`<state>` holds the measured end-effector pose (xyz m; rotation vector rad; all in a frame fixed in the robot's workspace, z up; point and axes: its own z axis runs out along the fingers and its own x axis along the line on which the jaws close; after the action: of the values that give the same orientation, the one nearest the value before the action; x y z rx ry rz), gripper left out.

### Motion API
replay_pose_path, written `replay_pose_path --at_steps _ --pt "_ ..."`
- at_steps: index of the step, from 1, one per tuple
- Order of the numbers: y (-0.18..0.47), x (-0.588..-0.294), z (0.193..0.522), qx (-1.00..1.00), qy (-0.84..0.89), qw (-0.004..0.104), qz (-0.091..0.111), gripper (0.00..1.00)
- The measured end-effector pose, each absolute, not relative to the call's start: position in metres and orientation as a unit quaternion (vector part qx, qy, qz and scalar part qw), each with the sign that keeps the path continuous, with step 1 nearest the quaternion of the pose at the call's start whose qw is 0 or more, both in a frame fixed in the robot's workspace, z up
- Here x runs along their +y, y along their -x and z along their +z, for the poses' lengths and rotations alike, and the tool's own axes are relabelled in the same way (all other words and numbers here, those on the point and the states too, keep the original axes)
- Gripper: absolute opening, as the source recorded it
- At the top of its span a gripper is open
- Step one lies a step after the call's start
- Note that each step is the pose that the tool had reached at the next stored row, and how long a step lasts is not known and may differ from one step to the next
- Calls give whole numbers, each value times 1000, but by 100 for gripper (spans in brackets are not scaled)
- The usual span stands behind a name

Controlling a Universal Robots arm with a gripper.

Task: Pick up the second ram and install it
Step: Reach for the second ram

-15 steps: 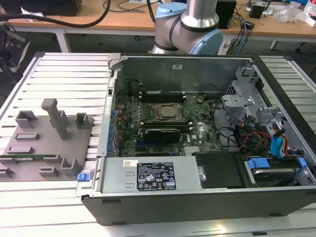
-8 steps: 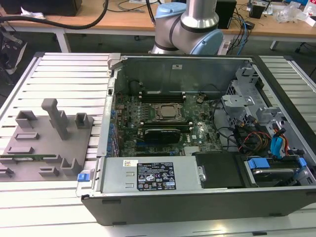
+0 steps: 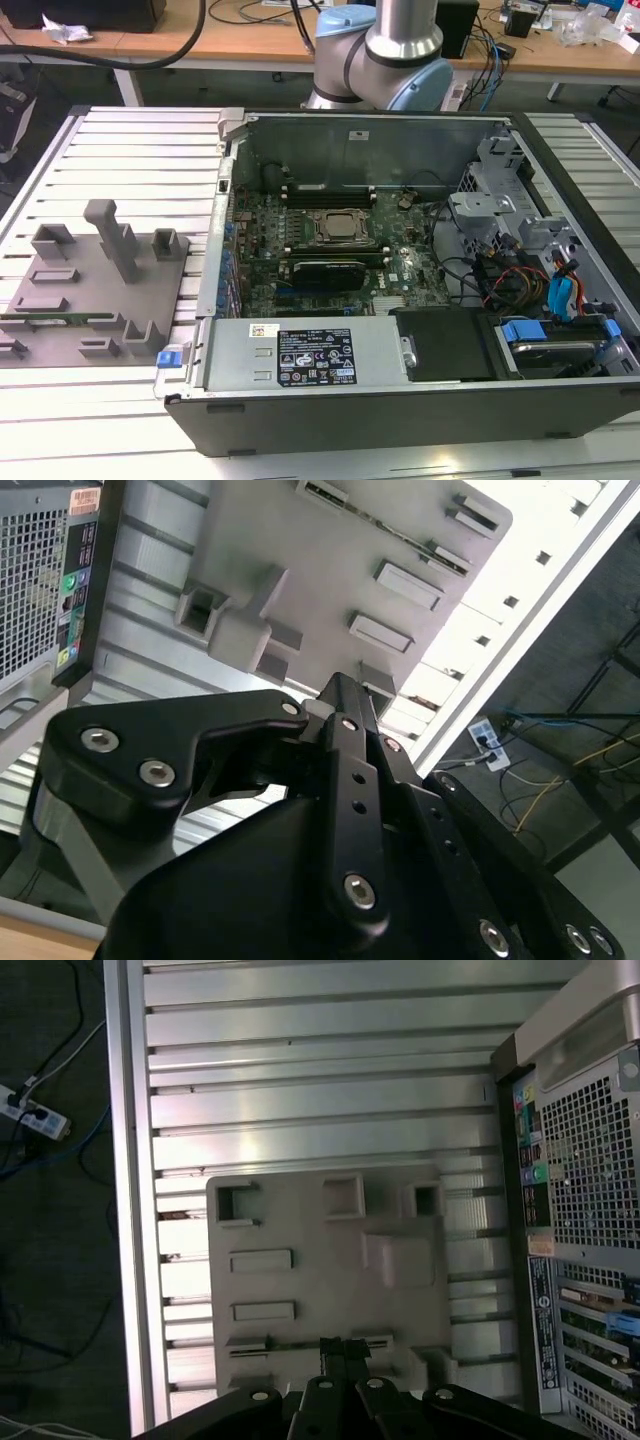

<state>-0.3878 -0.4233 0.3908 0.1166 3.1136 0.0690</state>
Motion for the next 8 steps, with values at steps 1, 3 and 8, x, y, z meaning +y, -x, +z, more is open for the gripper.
replay_pose_path --at_steps 1,3,8 --pt "388 -425 391 999 -37 13 22 11" --pt "390 -427 390 999 -37 13 22 11" --pt "392 -432 390 999 -37 12 22 11"
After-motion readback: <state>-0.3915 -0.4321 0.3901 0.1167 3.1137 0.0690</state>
